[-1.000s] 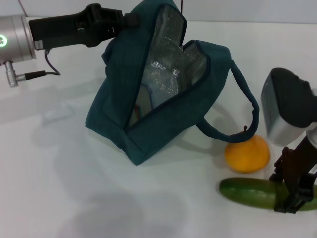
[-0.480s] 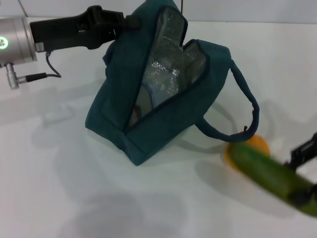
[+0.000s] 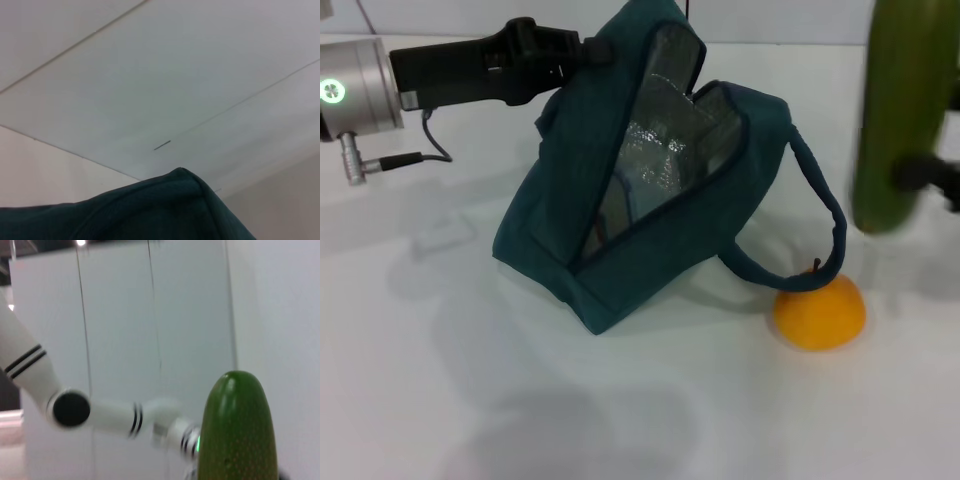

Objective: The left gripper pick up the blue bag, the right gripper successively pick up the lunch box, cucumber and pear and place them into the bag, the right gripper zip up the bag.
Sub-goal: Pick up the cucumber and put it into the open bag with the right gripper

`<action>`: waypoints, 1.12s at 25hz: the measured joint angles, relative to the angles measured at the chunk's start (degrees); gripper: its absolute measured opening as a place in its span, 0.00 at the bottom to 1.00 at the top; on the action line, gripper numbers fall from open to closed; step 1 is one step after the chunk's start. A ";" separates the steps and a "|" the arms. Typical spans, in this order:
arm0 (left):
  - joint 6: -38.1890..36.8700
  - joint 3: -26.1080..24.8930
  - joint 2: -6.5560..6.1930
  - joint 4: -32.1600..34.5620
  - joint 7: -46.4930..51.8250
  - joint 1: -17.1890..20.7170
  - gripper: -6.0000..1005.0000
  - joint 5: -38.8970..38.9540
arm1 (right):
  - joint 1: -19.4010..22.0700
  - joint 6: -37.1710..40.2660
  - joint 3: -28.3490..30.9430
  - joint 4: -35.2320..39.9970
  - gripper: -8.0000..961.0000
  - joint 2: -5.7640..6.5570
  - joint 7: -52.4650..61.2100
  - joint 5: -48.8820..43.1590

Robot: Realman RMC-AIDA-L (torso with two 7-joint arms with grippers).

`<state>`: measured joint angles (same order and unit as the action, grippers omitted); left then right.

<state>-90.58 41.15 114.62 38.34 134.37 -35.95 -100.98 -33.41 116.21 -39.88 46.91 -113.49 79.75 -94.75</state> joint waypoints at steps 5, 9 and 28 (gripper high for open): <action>-0.47 0.07 0.42 -0.03 0.08 -0.48 0.08 -0.03 | -1.24 -5.49 -10.42 -8.88 0.66 -2.16 -18.28 12.14; -0.97 0.09 0.48 -0.03 0.15 -0.54 0.08 -0.07 | -4.23 -12.78 -21.12 -12.84 0.66 -2.34 -26.70 15.17; -1.10 -0.06 0.60 -0.18 1.04 -0.06 0.08 -0.01 | -5.11 -40.74 -46.17 -3.31 0.66 -2.21 -34.23 16.80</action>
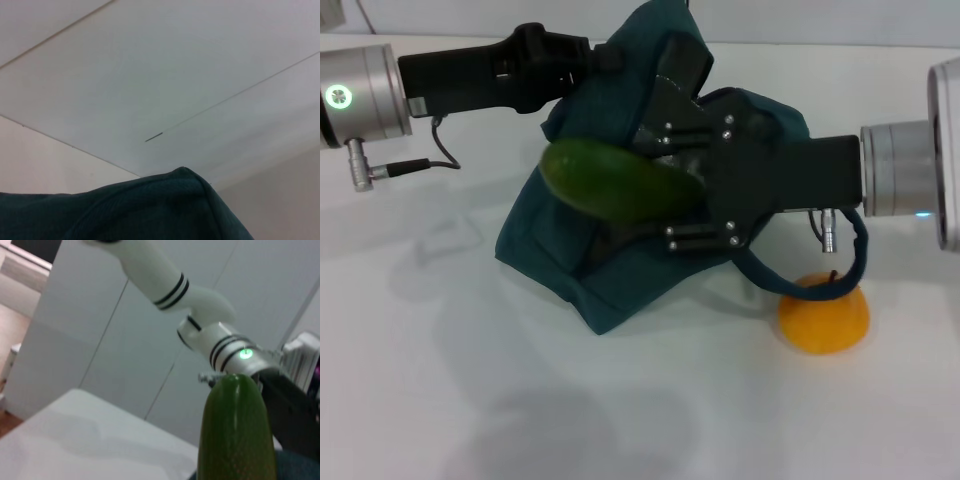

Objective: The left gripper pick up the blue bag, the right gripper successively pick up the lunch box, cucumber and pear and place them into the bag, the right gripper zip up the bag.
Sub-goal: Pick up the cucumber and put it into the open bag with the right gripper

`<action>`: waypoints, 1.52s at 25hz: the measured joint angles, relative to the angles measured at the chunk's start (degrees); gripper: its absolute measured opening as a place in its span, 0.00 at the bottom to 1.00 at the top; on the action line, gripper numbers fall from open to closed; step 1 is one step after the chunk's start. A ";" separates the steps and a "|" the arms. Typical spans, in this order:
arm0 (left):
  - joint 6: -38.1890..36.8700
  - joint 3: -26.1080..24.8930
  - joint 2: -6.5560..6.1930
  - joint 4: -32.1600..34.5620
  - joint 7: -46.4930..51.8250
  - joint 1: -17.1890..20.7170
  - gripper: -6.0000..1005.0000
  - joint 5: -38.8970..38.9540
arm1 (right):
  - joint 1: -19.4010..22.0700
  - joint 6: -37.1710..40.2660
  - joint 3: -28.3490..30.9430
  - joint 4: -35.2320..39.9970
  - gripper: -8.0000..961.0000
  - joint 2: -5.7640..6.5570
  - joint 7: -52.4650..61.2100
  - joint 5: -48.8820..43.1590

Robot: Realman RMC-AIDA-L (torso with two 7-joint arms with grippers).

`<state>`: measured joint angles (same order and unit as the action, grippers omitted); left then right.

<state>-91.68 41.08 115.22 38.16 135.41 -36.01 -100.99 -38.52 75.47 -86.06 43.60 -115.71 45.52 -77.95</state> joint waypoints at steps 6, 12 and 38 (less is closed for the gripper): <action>0.00 -0.01 -0.08 -0.02 0.03 0.28 0.08 0.02 | 3.02 -4.92 -0.22 3.80 0.66 0.01 0.49 -3.90; -0.06 -0.16 -0.20 -0.01 0.04 0.52 0.08 0.03 | 7.76 -8.95 -0.39 11.20 0.66 -0.02 5.21 -7.40; -0.78 0.01 -0.44 -0.01 0.65 0.65 0.08 0.00 | 4.55 -13.11 -6.19 23.81 0.66 -0.04 28.69 -29.91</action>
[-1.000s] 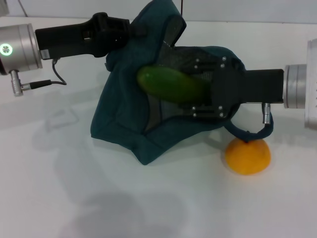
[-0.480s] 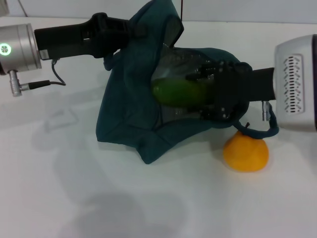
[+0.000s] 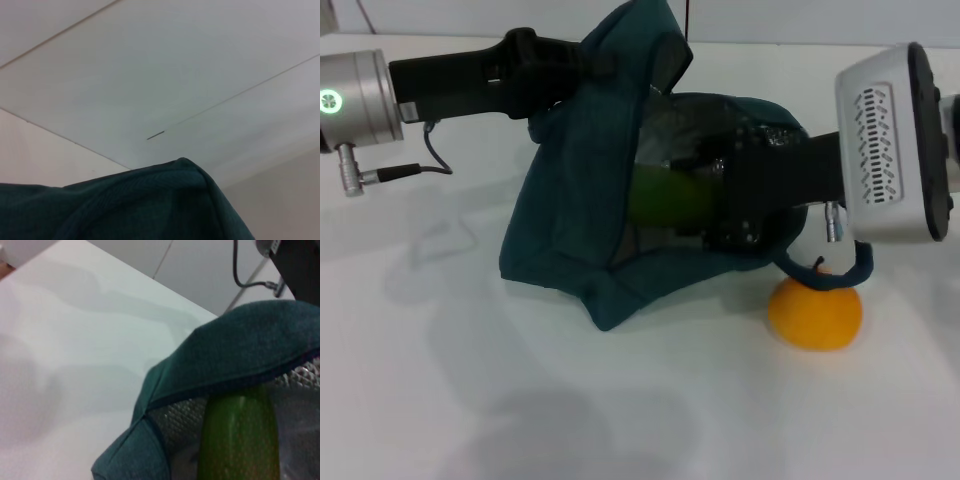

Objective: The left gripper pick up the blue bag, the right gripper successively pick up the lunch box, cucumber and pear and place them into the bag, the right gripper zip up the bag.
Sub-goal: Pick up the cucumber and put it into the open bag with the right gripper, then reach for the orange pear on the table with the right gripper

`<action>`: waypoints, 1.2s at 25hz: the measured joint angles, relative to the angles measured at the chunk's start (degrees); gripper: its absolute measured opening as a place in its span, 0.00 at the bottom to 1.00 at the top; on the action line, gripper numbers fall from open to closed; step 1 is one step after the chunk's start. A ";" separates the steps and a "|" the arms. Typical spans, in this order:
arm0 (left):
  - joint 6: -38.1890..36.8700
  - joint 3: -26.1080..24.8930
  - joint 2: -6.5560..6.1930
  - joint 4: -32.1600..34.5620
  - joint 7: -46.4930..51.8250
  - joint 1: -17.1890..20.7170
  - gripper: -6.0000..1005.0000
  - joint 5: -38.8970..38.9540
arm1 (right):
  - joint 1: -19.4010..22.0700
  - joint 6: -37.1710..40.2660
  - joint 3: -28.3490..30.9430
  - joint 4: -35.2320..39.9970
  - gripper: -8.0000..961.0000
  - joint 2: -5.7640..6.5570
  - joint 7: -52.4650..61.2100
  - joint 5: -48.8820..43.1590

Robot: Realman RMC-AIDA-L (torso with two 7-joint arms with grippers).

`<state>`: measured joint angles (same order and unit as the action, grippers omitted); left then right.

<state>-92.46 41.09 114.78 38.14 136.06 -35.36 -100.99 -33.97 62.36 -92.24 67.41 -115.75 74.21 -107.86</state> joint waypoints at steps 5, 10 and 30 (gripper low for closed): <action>-0.22 0.12 -0.07 0.00 0.00 0.05 0.08 0.00 | -0.19 0.36 -0.72 1.00 0.66 -0.22 0.91 0.34; -0.40 0.02 -0.08 0.00 -0.13 0.33 0.08 -0.03 | 1.62 -1.60 -1.38 1.45 0.66 -0.40 0.92 4.24; 7.12 0.20 0.42 -1.10 -2.82 1.50 0.08 -3.06 | 14.37 2.98 13.93 5.21 0.79 0.23 0.06 21.00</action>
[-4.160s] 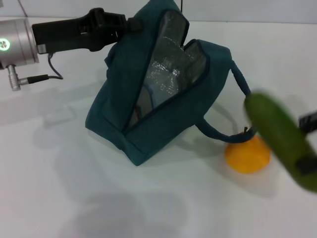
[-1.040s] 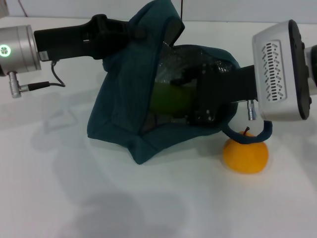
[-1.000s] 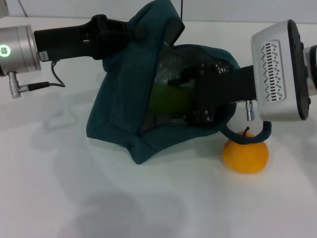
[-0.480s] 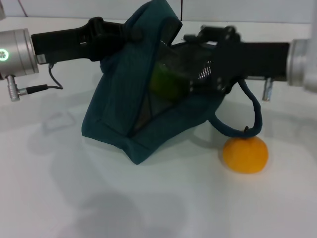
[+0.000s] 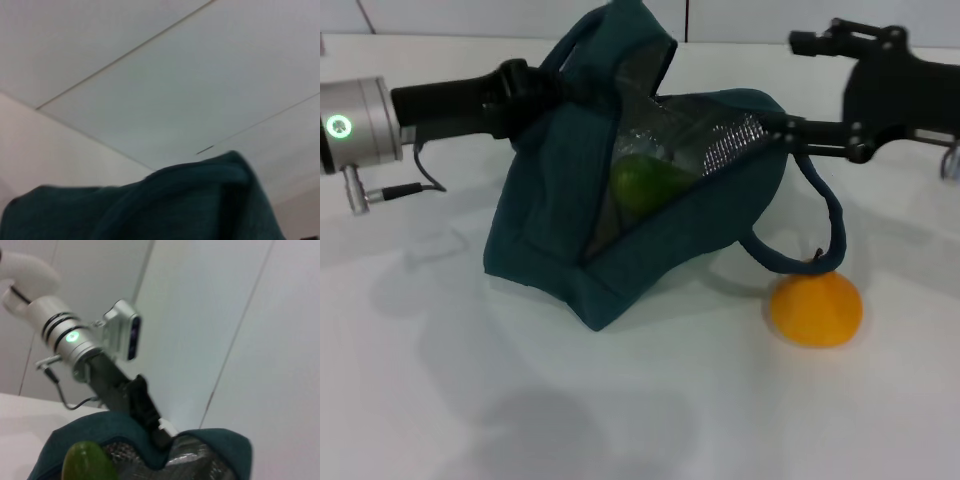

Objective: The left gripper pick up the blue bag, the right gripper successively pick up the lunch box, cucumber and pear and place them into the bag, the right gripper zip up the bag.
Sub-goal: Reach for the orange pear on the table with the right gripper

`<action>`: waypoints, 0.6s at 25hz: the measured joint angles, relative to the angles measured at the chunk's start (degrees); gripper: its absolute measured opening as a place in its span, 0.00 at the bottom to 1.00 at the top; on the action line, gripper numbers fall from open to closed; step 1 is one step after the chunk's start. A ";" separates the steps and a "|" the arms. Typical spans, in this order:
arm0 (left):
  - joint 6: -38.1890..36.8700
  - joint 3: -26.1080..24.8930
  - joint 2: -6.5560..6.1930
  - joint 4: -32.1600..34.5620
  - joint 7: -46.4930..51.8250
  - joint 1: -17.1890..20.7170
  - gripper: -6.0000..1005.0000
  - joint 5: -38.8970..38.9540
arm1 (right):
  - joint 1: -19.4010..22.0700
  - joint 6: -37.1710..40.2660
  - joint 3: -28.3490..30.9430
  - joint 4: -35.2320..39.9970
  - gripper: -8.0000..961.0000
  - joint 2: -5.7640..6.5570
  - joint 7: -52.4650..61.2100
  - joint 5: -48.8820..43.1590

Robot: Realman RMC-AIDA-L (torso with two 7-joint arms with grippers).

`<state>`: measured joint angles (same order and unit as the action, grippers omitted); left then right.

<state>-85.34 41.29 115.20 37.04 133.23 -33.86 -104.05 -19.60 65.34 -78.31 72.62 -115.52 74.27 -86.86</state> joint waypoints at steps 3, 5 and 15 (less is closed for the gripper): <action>0.15 -1.31 -0.14 -0.10 -0.56 0.02 0.08 -0.03 | 0.25 3.14 2.85 -0.70 0.79 0.00 1.53 0.04; 0.21 -2.55 0.05 0.03 -1.41 0.03 0.08 0.40 | 0.39 6.38 5.29 -1.32 0.79 0.01 2.65 0.07; -1.59 -4.12 -0.47 -0.05 -0.62 1.93 0.08 3.12 | -1.53 27.68 17.86 -8.10 0.79 0.40 9.01 0.16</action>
<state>-86.94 37.17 114.74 36.98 132.61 -31.93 -100.93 -21.13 93.03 -60.45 64.52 -115.12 83.28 -86.70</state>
